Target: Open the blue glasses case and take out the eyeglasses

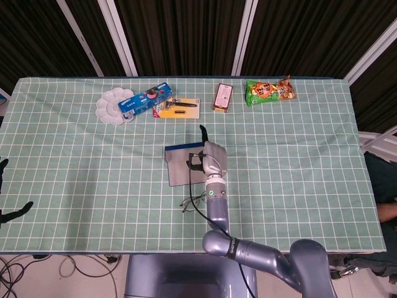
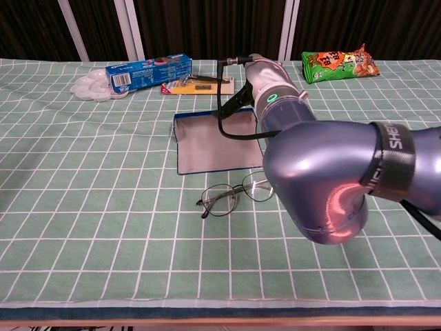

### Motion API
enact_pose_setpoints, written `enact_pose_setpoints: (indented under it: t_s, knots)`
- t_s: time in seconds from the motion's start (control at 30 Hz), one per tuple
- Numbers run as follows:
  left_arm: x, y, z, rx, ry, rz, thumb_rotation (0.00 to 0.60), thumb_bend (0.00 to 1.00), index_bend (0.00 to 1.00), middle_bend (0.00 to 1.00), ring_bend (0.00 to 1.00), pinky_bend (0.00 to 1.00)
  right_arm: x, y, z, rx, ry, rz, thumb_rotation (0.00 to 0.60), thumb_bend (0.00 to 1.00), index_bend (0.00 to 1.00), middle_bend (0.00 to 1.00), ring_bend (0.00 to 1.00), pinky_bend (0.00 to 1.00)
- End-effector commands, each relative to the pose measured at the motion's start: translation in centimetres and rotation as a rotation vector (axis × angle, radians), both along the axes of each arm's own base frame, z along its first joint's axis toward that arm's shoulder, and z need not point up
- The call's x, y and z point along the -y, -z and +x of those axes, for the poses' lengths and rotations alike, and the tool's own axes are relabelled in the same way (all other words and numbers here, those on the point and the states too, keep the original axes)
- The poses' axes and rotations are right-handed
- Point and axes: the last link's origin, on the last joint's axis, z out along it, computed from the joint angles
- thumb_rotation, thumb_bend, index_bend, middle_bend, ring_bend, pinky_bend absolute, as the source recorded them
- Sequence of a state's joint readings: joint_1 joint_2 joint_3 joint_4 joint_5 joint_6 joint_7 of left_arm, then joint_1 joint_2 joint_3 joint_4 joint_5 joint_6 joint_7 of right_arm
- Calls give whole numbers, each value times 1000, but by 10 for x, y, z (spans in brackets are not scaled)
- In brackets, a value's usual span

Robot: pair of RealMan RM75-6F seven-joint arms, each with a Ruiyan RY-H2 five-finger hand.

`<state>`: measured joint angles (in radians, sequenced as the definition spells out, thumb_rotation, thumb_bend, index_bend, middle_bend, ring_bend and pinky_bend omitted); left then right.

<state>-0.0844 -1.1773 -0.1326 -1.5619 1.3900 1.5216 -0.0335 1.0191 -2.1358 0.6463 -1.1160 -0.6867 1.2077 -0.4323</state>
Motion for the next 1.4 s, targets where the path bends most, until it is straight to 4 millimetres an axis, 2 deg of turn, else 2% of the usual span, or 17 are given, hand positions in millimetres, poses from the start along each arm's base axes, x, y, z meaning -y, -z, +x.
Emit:
enact_pose_setpoints:
  t_s: [0.03,0.17,0.3,0.43,0.53,0.6,0.7,0.8,0.93,1.07,1.4]
  knots:
    - [0,0,0,1,1,2,600,11,0,0,0,0,-1,-3,2,-1,5,6,600,259,0,967,992,961]
    - [0,-1,0,4,1,6,600,11,0,0,0,0,-3,-5,2,-12,-3,8,600,258,0,953,976,947]
    - [1,-1,0,4,4,7,600,11,0,0,0,0,-8,-15,0,-56,-48,-2,600,256,0,886,918,875]
    - [1,-1,1,1,7,6,600,11,0,0,0,0,-17,-35,-12,-149,-118,-17,600,239,0,697,772,717]
    - [2,-2,1,-2,9,4,600,11,0,0,0,0,-28,-56,-29,-229,-161,-22,600,221,0,481,575,568]
    - [2,-2,1,-8,14,2,600,11,0,0,0,0,-38,-71,-43,-272,-180,-20,600,190,0,326,379,459]
    - [4,-1,1,-24,12,-3,600,11,0,0,0,0,-54,-96,-66,-346,-191,-15,600,139,0,169,171,355]
    - [5,-1,0,-53,-3,-10,600,11,0,0,0,0,-75,-122,-92,-406,-186,-4,600,111,0,63,82,300]
    - [7,-1,0,-85,-14,-17,600,11,0,0,0,0,-99,-152,-124,-473,-160,-4,600,111,0,3,24,270]
    - [9,-3,1,-111,-6,-12,600,9,0,0,0,0,-121,-175,-155,-514,-135,-25,600,111,0,0,0,250]
    - [14,-4,1,-143,8,-9,600,8,0,0,0,0,-174,-211,-220,-550,-70,-94,600,110,0,0,0,241]
